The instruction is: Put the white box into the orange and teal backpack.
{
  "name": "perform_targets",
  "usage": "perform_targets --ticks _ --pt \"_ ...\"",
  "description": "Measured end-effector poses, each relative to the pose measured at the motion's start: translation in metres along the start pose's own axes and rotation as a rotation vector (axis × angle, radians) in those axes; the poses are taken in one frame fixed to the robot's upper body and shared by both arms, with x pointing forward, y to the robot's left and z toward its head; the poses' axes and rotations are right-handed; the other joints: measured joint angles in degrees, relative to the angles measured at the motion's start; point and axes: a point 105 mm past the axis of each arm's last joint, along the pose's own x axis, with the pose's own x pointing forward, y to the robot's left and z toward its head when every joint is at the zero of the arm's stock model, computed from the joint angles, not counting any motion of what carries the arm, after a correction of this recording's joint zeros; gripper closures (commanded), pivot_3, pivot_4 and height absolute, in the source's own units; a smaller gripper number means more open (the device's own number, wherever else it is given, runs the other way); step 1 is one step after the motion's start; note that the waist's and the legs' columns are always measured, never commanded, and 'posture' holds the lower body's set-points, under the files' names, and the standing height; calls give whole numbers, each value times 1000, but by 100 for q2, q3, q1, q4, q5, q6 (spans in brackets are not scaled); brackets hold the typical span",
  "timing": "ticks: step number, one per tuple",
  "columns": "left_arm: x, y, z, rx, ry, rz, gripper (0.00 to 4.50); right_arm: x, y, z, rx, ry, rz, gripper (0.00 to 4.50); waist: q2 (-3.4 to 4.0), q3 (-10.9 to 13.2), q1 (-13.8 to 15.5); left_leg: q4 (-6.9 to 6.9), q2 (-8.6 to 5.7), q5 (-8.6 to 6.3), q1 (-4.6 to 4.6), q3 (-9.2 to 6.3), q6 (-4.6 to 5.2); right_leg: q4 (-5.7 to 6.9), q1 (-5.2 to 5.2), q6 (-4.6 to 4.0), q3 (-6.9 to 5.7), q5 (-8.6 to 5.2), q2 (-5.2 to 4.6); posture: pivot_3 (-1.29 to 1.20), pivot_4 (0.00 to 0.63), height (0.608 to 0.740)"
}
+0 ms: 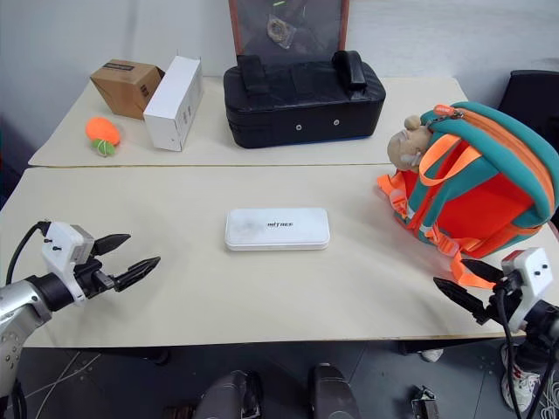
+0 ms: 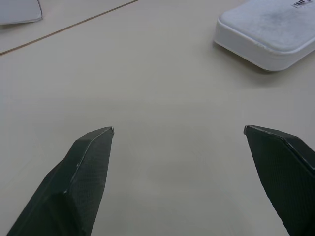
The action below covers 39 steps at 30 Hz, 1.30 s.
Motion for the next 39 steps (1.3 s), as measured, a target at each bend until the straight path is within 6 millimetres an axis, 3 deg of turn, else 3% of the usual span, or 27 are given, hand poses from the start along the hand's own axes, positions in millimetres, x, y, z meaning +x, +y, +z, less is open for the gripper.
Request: perform_targets --ticks 6,9,11,15,18,20,23,30,39 --pt "9 -9 4 -17 -25 -41 2793 22 34 11 -37 -31 141 3376 0 0 7 3 0 2 0 -1 -2 2 1 1 -1 1 0 0 150 740" --pt "23 -14 6 1 -28 -73 3745 46 55 13 -62 -48 219 4434 -1 -1 7 5 -1 5 3 -1 -4 8 3 2 0 1 0 0 150 740" --pt "40 -16 6 20 -26 -80 4410 69 69 15 -86 -63 266 4500 -1 -1 3 8 -2 11 3 2 -9 10 0 0 -1 3 1 0 150 740" --pt "75 -16 5 -68 -68 -33 4480 111 99 27 -141 -100 362 4500 0 -2 8 17 -2 15 -11 1 -10 29 -17 3 -5 5 4 0 150 740" --pt "88 -15 11 -73 -80 -25 4480 129 96 32 -170 -98 330 4500 0 -2 16 25 -2 15 -17 3 -9 30 -23 3 -7 4 4 0 150 740" --pt "104 -13 11 -63 -60 -20 4480 152 90 38 -197 -98 278 4500 0 -2 13 37 -3 18 -20 14 -4 31 -24 3 -7 4 5 0 150 740" --pt "122 -23 9 -52 -40 -52 4480 173 89 42 -235 -100 242 4500 0 -2 5 40 -2 19 -19 17 -3 36 -25 5 -6 6 4 0 150 740" --pt "140 -50 7 15 -16 -162 4480 192 74 44 -242 -101 168 4500 0 -2 -1 39 0 21 -19 21 -7 43 -30 5 -3 6 6 0 150 740" --pt "134 -62 5 15 -5 -208 4480 189 69 41 -228 -103 164 4500 0 -2 3 37 2 26 -18 19 -11 47 -30 5 -4 6 7 0 150 740"
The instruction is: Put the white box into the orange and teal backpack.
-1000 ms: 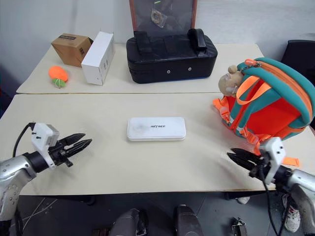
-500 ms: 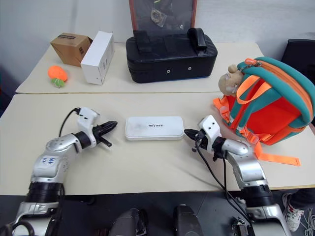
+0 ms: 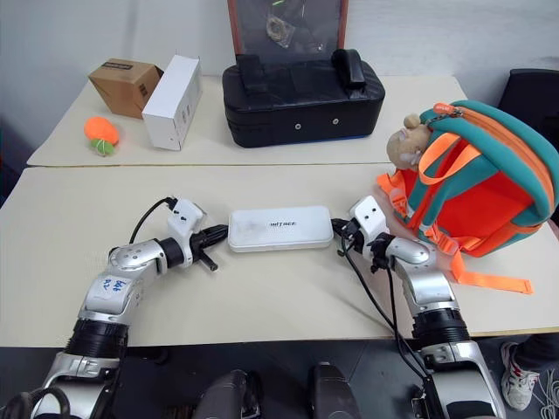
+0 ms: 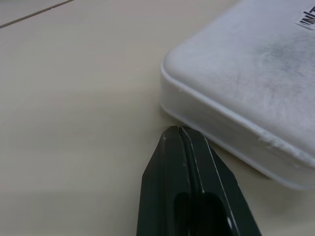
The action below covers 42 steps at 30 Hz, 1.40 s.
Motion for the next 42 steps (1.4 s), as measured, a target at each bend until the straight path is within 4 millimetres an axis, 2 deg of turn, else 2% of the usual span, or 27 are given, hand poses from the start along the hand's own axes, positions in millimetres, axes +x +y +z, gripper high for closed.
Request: perform_targets --ticks 3,8,12,15,20,22,24,27,29,30,35,40,42 --pt "-5 -9 1 9 3 -36 4480 -9 6 -2 10 5 27 4500 0 0 3 -3 0 0 -1 -2 0 -3 0 0 0 0 0 0 150 740" --pt "-15 -31 6 40 4 -126 4480 -27 30 -1 32 2 117 4500 0 0 -2 -7 0 0 1 -3 -1 -3 1 0 3 0 0 0 150 740" --pt "-33 -42 -8 55 74 -166 4480 -46 36 -5 54 26 118 4500 0 0 -11 -20 1 3 6 -4 -7 -7 1 -1 4 0 0 0 150 740" --pt "-44 -37 -18 65 114 -148 4480 -53 39 -8 61 39 107 4500 0 0 -7 -22 1 4 9 -8 -9 -7 3 -3 3 -1 -1 0 150 740" --pt "-69 -5 -25 79 150 -18 4480 -61 33 -12 68 55 73 4500 0 -1 -24 -31 1 3 12 -10 -9 -7 3 -7 1 -3 -3 0 150 740" --pt "-79 3 -28 34 152 15 4480 -62 28 -12 62 56 59 4500 0 -1 -31 -31 1 3 12 -10 -9 -8 3 -7 0 -3 -3 0 150 740" --pt "-82 -2 -28 -40 141 -13 4480 -59 20 -13 52 60 31 4500 0 0 -30 -27 -1 2 9 -10 -6 -8 3 -7 -1 -3 -6 0 150 740" --pt "-80 -22 -21 -162 114 -107 4480 -54 8 -10 26 54 -4 4500 0 0 -23 -24 -2 1 8 -10 -6 -8 4 -7 -1 -3 -6 0 150 740" --pt "-80 -29 -17 -260 106 -139 4105 -51 3 -5 -1 43 -8 4500 0 0 -17 -24 -1 3 9 -14 -8 -6 4 -6 -2 -3 -5 0 150 740" --pt "-79 -27 -13 -368 83 -136 3938 -48 1 -4 -21 41 -2 4500 0 0 -10 -22 -1 5 8 -15 -9 -4 4 -6 -4 -3 -3 0 150 740" --pt "-82 -20 4 -665 38 -142 2501 -37 7 -6 -87 57 61 4500 -1 0 -12 -14 -1 7 7 -23 -11 -1 8 -6 -10 -2 -1 0 150 740" --pt "-88 -36 -9 -890 130 -227 1011 -30 8 -6 -128 63 89 4500 -1 0 -55 -12 -1 9 7 -22 -13 -2 8 -5 -9 -2 0 0 150 740" --pt "-86 -41 -15 -962 148 -254 1011 -27 10 -4 -132 57 100 4500 -1 0 -70 -12 0 11 8 -25 -16 -1 9 -5 -10 -2 -1 0 150 740"
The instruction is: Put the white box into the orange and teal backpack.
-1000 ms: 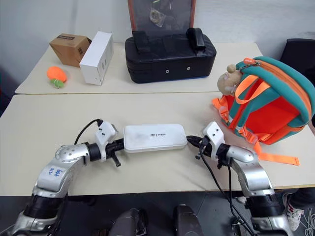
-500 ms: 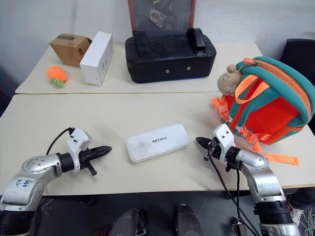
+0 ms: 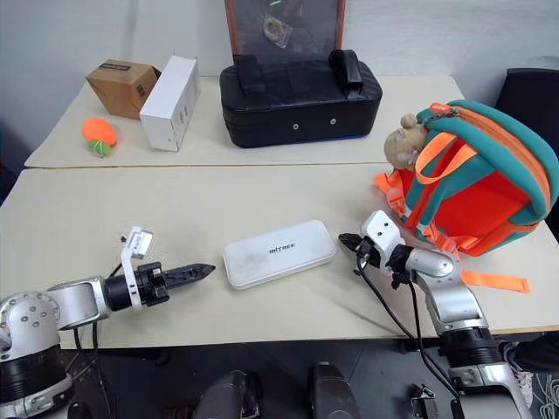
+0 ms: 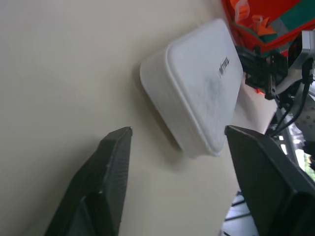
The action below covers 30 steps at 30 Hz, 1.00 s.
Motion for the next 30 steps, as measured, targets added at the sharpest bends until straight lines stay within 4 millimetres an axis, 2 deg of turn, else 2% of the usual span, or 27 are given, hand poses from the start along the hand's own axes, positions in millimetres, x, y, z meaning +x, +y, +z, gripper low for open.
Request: perform_targets --ticks 9,15,20,23,28,30 --pt "27 -1 8 -130 -54 -60 1011 3 7 0 -1 -4 22 4500 0 -1 97 14 -10 3 2 -26 2 -2 24 1 -21 1 -9 0 150 740" --pt "49 -11 5 -153 30 -124 1011 1 10 -5 5 8 26 4500 0 -1 85 11 -10 3 1 -27 0 -2 22 1 -23 1 -6 0 150 740" --pt "69 -19 12 -156 116 -159 1011 1 10 -6 4 9 24 4500 -1 -1 107 18 -13 7 -5 -33 0 -2 22 1 -32 1 -7 0 150 740" --pt "80 -29 18 -136 168 -188 1607 0 14 -6 -3 3 31 4500 0 -1 88 13 -13 6 -6 -31 -1 -3 19 1 -32 1 -5 0 150 740" --pt "84 -35 21 -146 190 -238 3007 -4 18 -8 -4 1 21 4500 -1 -1 72 5 -4 17 -5 -30 -19 -3 14 0 -31 0 4 0 150 740" --pt "84 -35 24 -145 190 -240 3233 -4 18 -8 -4 2 19 4500 0 -1 75 6 -6 20 -5 -31 -17 -2 14 0 -30 0 3 0 150 740"
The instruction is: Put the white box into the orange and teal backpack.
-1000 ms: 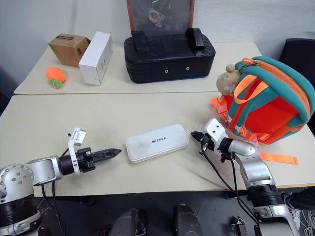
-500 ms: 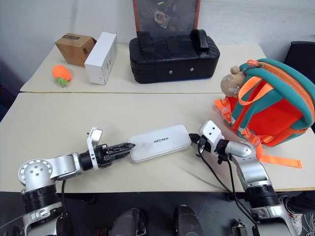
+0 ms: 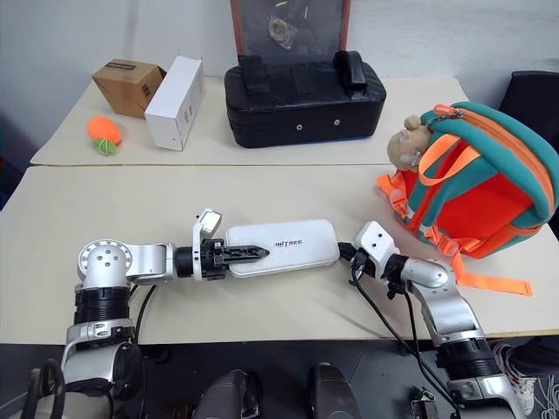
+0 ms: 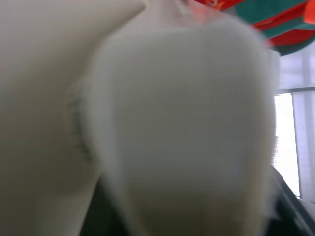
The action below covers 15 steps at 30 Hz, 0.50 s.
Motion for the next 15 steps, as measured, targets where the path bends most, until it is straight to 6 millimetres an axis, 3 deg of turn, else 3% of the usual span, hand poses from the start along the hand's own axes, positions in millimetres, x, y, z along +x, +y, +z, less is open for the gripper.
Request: perform_targets --ticks 8,10,15 --pt "-5 0 6 -1 -55 -30 3233 -11 6 -1 38 -4 -31 4500 0 0 7 -5 0 0 -2 -1 0 0 -3 0 1 0 -1 0 150 740" --pt "-12 -4 11 18 -94 -50 3233 -18 1 -1 65 -5 -66 4148 -1 1 5 -5 0 0 -4 -1 0 0 -4 0 1 0 -2 0 150 740" --pt "-41 -39 19 192 -211 -144 3233 -83 -22 9 256 -53 -261 2666 -1 1 37 -15 -3 -1 -4 -14 0 -9 4 0 -1 0 -5 0 150 740"
